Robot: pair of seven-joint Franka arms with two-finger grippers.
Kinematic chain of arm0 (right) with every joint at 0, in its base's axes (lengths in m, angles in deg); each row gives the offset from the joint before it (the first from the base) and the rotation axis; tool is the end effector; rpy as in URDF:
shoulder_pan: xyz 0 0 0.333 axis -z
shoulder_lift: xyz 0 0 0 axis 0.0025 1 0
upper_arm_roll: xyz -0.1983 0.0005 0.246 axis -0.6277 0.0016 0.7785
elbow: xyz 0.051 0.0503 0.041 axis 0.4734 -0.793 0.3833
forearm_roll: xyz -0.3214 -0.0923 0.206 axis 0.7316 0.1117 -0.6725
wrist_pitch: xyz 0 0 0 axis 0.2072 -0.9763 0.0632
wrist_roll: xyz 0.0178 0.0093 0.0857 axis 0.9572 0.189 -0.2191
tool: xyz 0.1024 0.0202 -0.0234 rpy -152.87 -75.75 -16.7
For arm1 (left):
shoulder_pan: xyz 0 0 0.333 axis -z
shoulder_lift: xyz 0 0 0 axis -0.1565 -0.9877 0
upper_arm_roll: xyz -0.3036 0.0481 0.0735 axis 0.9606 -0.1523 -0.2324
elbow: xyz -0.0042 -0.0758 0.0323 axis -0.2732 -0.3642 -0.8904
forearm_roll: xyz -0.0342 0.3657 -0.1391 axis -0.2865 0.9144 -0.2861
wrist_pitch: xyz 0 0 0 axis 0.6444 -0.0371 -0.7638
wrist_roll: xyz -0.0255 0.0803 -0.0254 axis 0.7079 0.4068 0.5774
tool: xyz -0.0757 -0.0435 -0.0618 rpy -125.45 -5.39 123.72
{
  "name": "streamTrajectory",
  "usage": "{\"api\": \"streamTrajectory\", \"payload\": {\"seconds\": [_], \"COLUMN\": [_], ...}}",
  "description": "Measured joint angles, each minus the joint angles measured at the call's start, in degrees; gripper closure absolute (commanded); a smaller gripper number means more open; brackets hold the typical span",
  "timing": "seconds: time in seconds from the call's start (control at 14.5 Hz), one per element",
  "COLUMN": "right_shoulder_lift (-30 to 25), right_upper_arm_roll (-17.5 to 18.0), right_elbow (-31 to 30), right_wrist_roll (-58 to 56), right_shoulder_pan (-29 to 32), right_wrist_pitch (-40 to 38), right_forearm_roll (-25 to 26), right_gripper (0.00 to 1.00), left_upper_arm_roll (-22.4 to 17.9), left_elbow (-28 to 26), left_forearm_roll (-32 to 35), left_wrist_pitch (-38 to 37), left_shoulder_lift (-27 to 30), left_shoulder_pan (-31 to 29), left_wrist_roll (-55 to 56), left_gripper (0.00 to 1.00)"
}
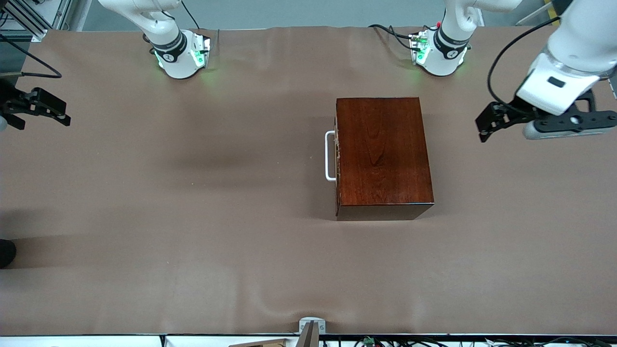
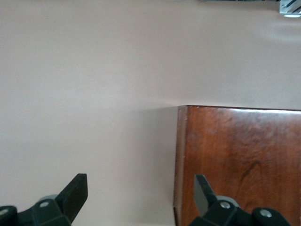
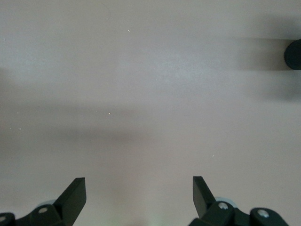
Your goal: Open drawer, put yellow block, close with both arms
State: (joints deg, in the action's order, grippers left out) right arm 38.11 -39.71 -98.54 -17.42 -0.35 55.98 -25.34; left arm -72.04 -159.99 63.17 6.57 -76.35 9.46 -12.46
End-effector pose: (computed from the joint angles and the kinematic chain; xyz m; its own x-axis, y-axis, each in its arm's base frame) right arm 0.5427 -0.0197 0.6431 0.9956 0.0900 -0.0261 0.0903 -0.9958 0.0131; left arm 0.5524 -0.1169 0.6343 0.9919 0.0301 0.1232 0.0359 -0.9983 -0.0451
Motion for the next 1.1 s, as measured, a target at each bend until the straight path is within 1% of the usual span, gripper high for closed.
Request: {"api": "streamTrajectory", "payload": {"seconds": [0.14, 0.41, 0.48, 0.62, 0.69, 0.9, 1.1], "right_shoulder_lift": [0.0, 0.0, 0.0, 0.02, 0.04, 0.07, 0.08], "right_upper_arm_roll": [-0.02, -0.02, -0.02, -0.02, -0.02, -0.02, -0.03], "right_elbow": [0.0, 0.0, 0.0, 0.0, 0.0, 0.0, 0.0], "right_wrist_roll": [0.0, 0.0, 0.0, 0.0, 0.0, 0.0, 0.0], "right_shoulder_pan": [0.0, 0.0, 0.0, 0.0, 0.0, 0.0, 0.0], "right_wrist_pitch": [0.0, 0.02, 0.02, 0.03, 0.03, 0.03, 0.06], "right_forearm_roll": [0.0, 0.0, 0.0, 0.0, 0.0, 0.0, 0.0], "right_gripper": [0.0, 0.0, 0.0, 0.0, 0.0, 0.0, 0.0], "left_upper_arm_roll": [0.11, 0.95, 2.7, 7.49, 9.04, 10.97, 12.97], "left_elbow": [0.71, 1.14, 1.14, 0.87, 0.48, -0.37, -0.41], "left_forearm_roll": [-0.05, -0.08, -0.09, -0.09, -0.09, -2.21, -2.78], "left_wrist_pitch": [-1.11, -3.65, -3.94, -4.4, -4.49, -4.68, -5.17], "left_shoulder_lift": [0.02, 0.28, 0.36, 0.69, 1.02, 1.81, 2.14], "left_shoulder_pan": [-1.84, -2.53, -3.89, -8.13, -9.75, -13.46, -16.43], "left_wrist_roll": [-3.37, -4.63, -4.66, -4.67, -4.97, -8.06, -8.65], "left_gripper": [0.0, 0.0, 0.0, 0.0, 0.0, 0.0, 0.0]}}
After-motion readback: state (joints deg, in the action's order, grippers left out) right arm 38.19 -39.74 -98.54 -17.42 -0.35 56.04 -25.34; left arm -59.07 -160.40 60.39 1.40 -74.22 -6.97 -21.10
